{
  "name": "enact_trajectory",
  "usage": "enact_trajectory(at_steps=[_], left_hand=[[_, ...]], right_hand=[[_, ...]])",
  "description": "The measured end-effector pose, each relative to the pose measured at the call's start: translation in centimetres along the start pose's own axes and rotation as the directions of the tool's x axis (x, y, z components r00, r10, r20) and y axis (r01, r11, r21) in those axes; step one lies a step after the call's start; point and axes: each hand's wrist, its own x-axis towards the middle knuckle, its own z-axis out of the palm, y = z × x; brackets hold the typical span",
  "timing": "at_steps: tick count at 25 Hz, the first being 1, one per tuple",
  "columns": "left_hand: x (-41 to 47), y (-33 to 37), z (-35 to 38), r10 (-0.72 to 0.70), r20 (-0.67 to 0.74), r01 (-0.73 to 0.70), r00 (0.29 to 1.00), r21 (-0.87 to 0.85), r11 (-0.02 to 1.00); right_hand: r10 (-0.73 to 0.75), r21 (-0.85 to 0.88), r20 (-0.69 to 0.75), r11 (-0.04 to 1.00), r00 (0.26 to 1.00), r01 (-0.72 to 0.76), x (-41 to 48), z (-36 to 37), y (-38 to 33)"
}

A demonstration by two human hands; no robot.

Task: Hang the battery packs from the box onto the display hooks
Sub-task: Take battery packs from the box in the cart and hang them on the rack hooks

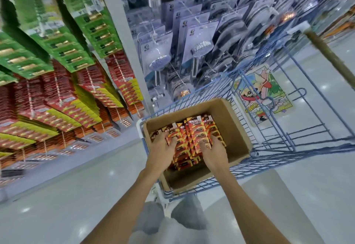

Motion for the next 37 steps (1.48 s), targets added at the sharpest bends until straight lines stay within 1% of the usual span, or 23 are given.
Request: enact_trajectory(at_steps=[3,7,10,14,17,19,22,25,28,31,33,35,37], left_hand=[[1.9,-0.8,3.1,-0.103,0.002,0.103,0.995,-0.009,0.995],[4.2,-1.8,6.7,-0.269,0.026,0.27,0.963,-0.098,0.958],[6.0,-2.7,8.9,-0.373,0.05,0.377,0.926,-0.142,0.915],[8.0,-4.9,11.5,-0.516,0.079,0.52,0.853,-0.206,0.829],[8.6,-6.0,13.1,-0.577,0.051,0.573,0.815,-0.221,0.789],[8.7,-5.8,13.9,-0.591,0.015,0.584,0.806,-0.179,0.792],[9.0,-5.6,14.9,-0.595,-0.08,0.584,0.799,-0.132,0.801],[9.2,-5.6,15.8,-0.615,-0.146,0.59,0.775,-0.184,0.786],[9.3,-5.7,16.4,-0.628,-0.139,0.601,0.766,-0.194,0.775],[9.2,-6.0,16.4,-0.637,-0.138,0.577,0.759,-0.313,0.755],[8.9,-6.3,16.1,-0.609,-0.151,0.532,0.778,-0.358,0.768],[8.6,-6.5,15.6,-0.555,-0.168,0.479,0.815,-0.345,0.808],[8.1,-6.2,15.2,-0.513,-0.121,0.443,0.85,-0.362,0.82]], right_hand=[[0.014,-0.044,0.081,0.999,0.997,-0.011,3.2,0.1,1.2],[0.034,-0.121,0.169,0.993,0.985,-0.014,7.5,0.7,2.8],[0.044,-0.185,0.196,0.983,0.98,-0.007,10.4,1.4,3.4],[0.098,-0.271,0.244,0.962,0.965,-0.029,13.5,3.3,4.4],[0.114,-0.341,0.247,0.94,0.962,-0.024,14.6,4.7,5.0],[0.123,-0.386,0.222,0.922,0.967,-0.029,15.1,5.5,5.3],[0.116,-0.426,0.196,0.905,0.974,-0.022,15.6,6.0,5.6],[0.082,-0.441,0.166,0.898,0.983,0.0,15.8,6.4,6.1],[0.035,-0.438,0.148,0.898,0.988,0.034,15.6,6.9,6.7],[0.015,-0.378,0.152,0.925,0.988,0.044,15.4,7.3,7.1],[0.035,-0.311,0.175,0.95,0.984,0.021,15.0,7.7,7.2],[0.081,-0.253,0.171,0.967,0.982,-0.035,14.7,7.9,7.0],[0.069,-0.216,0.175,0.976,0.982,-0.03,14.6,7.8,7.0]])
